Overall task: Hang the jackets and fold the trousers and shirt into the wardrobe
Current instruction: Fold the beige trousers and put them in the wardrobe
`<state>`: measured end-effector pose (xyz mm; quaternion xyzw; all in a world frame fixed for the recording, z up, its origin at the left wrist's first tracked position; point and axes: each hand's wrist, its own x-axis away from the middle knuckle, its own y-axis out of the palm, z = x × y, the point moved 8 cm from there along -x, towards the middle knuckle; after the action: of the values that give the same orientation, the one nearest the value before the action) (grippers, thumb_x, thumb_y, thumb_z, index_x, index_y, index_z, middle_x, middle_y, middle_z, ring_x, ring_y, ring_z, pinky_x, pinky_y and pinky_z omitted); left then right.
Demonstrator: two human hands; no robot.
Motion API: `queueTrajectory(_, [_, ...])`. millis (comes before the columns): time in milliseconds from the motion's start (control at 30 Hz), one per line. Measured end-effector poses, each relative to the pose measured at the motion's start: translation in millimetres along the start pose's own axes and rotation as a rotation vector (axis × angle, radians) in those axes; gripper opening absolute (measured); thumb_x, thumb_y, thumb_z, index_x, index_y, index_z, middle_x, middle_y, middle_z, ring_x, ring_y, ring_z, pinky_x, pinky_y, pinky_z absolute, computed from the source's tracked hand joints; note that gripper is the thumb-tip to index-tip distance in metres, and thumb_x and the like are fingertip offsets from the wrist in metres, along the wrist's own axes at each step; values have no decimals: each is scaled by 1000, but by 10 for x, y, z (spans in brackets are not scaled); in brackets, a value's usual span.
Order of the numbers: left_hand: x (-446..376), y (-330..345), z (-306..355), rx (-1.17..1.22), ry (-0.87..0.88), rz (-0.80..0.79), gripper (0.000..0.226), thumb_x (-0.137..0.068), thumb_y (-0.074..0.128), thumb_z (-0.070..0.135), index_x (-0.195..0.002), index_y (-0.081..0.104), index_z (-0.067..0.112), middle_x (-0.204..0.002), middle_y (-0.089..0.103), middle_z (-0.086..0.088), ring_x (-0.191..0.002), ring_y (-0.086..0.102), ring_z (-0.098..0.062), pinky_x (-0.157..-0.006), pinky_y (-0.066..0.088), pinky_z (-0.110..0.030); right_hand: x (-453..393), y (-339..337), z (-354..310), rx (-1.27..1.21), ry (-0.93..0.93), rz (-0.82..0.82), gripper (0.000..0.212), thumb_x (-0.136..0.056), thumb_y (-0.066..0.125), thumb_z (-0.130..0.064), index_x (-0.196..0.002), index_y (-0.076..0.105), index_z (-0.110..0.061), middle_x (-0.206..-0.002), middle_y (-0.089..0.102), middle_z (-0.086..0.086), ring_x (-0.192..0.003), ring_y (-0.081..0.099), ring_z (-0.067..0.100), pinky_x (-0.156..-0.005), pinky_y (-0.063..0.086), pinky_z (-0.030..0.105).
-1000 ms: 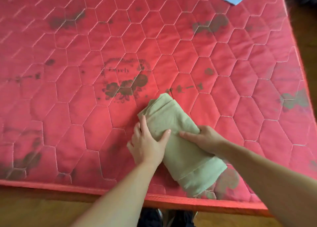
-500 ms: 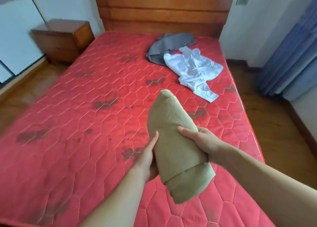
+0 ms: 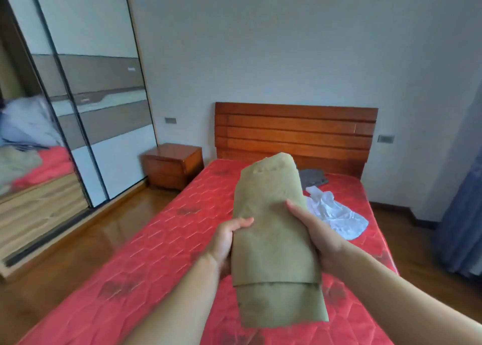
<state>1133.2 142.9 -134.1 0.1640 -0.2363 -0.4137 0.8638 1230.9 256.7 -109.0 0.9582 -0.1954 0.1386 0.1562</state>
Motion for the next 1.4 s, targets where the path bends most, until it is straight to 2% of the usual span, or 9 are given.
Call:
queueTrajectory(100, [305, -129, 580, -13, 80, 20, 27, -69, 63, 19, -83, 80, 4, -93, 75, -18, -76, 74, -28, -62, 60, -32, -17, 518, -414, -5, -50, -36, 59, -59, 82, -55, -101, 78, -14, -109, 73, 12, -100, 71, 26, -81, 55, 36])
queueTrajectory(233, [789, -495, 1166, -94, 158, 92, 23, -75, 67, 25, -85, 81, 9, -95, 75, -15, -79, 74, -25, -60, 58, -28, -52, 1227, -739, 26, -176, -20, 47, -77, 75, -43, -110, 71, -10, -103, 74, 13, -94, 72, 29, -73, 58, 35])
queueTrajectory(433, [1895, -1490, 1755, -394, 296, 297, 54, -67, 74, 67, -108, 71, 31, -99, 75, 15, -88, 71, -2, -65, 54, -17, -41, 2764, -804, 98, -427, -11, 26, -83, 73, -37, -102, 70, -19, -89, 77, 2, -81, 74, 19, -62, 58, 30])
queueTrajectory(633, [3174, -2927, 2050, -302, 401, 470, 81, -46, 93, 57, -115, 70, 21, -106, 75, 3, -98, 71, -15, -86, 55, -31, -89, 4653, -302, 118, -329, -237, 37, -80, 76, -38, -105, 70, -11, -92, 76, 9, -83, 74, 27, -72, 60, 40])
queueTrajectory(767, [3799, -3745, 2157, -194, 443, 553, 79, -43, 96, 46, -110, 71, 14, -105, 75, -5, -97, 72, -19, -71, 57, -24, -214, 5750, 62, 207, -214, -390, 52, -73, 79, -42, -108, 69, -5, -93, 76, 12, -83, 74, 30, -72, 59, 38])
queueTrajectory(900, [4196, -4432, 2287, -164, 493, 676, 85, -43, 95, 45, -116, 68, 11, -106, 75, -6, -100, 71, -21, -84, 56, -31, -470, 6562, 474, 257, -35, -519, 69, -64, 81, -55, -112, 69, -6, -100, 75, 15, -91, 73, 32, -86, 56, 42])
queueTrajectory(1100, [4348, -5239, 2679, -204, 493, 793, 66, -56, 89, 36, -114, 68, 13, -103, 76, -5, -95, 73, -19, -72, 56, -24, -1059, 7456, 716, 188, 40, -692, 75, -57, 84, -56, -112, 70, -7, -108, 73, 16, -98, 71, 31, -80, 57, 40])
queueTrajectory(1300, [4485, -6075, 3319, -212, 353, 1085, 99, -46, 70, 87, -121, 65, 22, -113, 71, -3, -102, 69, -24, -89, 56, -38, -1552, 8364, 793, 156, 94, -813, 70, -67, 81, -52, -120, 67, -9, -115, 70, 15, -105, 68, 31, -97, 50, 44])
queueTrajectory(1400, [4587, -6515, 3611, -197, 368, 1210, 110, -41, 61, 95, -122, 64, 21, -115, 69, -3, -103, 67, -24, -92, 54, -41, -1735, 8816, 770, 175, 76, -832, 63, -73, 78, -51, -120, 67, -10, -112, 72, 14, -103, 69, 30, -96, 51, 44])
